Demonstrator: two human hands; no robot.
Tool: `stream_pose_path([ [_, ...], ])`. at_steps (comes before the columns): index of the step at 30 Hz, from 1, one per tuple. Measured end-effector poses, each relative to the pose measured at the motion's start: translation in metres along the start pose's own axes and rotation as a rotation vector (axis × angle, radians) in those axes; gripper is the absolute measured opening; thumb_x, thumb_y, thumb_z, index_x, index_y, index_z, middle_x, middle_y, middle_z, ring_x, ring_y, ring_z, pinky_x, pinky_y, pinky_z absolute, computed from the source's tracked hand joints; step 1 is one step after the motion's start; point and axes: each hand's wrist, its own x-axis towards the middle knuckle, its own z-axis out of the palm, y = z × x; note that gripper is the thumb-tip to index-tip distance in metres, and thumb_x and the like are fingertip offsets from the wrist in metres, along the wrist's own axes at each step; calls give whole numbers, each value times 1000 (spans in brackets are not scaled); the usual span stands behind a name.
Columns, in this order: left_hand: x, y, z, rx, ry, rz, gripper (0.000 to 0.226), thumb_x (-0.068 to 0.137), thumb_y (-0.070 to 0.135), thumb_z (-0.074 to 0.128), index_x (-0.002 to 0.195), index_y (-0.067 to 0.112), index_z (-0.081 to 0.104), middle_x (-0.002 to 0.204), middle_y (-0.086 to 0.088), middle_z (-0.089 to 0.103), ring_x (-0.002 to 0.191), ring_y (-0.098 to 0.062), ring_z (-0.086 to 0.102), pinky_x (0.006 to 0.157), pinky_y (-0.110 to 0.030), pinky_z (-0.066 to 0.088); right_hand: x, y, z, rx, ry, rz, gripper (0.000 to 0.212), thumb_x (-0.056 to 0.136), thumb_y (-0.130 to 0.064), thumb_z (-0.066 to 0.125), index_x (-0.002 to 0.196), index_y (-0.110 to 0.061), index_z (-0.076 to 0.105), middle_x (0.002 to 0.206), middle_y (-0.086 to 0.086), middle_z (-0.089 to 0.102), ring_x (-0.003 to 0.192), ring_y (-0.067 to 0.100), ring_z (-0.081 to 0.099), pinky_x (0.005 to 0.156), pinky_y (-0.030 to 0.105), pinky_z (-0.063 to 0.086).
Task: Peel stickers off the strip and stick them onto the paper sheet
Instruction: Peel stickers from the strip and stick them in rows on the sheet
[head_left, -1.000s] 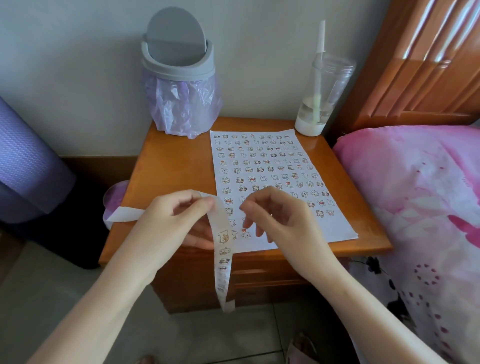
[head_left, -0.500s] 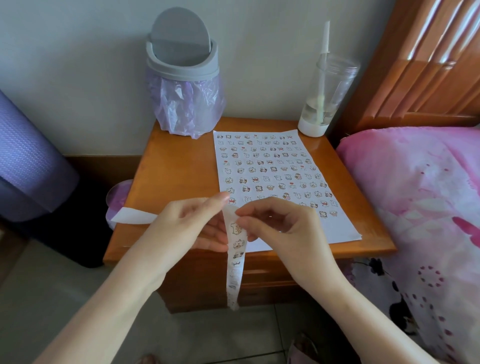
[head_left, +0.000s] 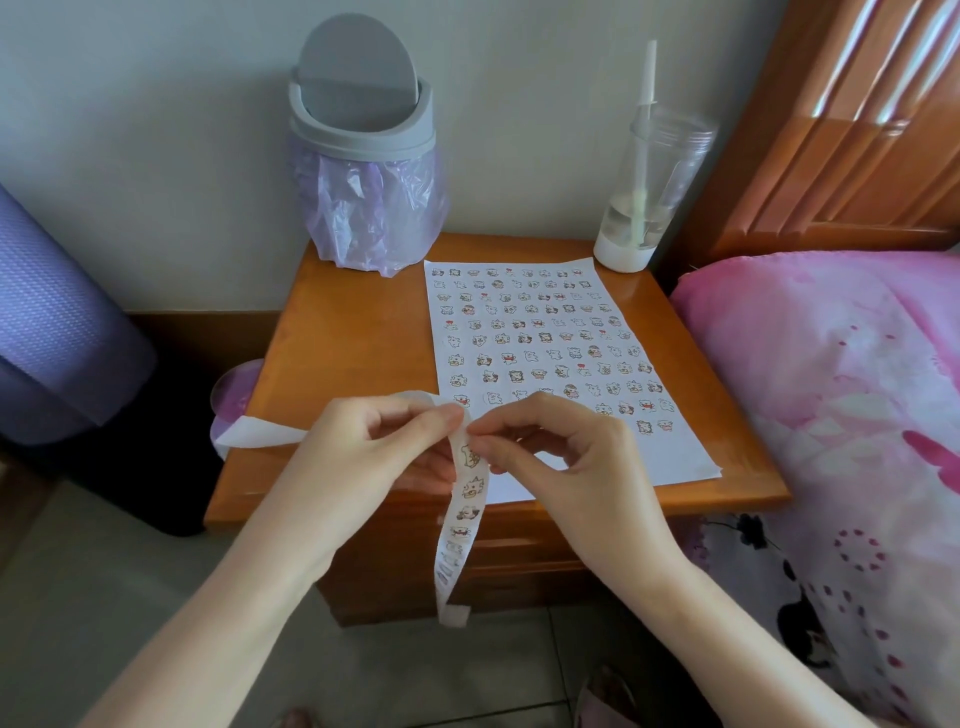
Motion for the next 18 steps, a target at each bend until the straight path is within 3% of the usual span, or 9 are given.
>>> stream_pose_path([
  [9,0,-1,2,27,66,18,18,84,29,61,83,17,74,73,2,75,70,-13,72,65,-22,59,1,1,1,-8,26,-56,12,82,-15,69,93,-17,72,88,-10,71,85,4,64,76,17,53],
  [18,0,0,2,-10,21,-37,19,83,32,61,89,21,75,80,5,76,79,-12,72,74,-26,59,1,4,1,-71,44,-146,8,81,-11,69,88,-14,72,84,-7,69,83,6,64,74,17,52],
])
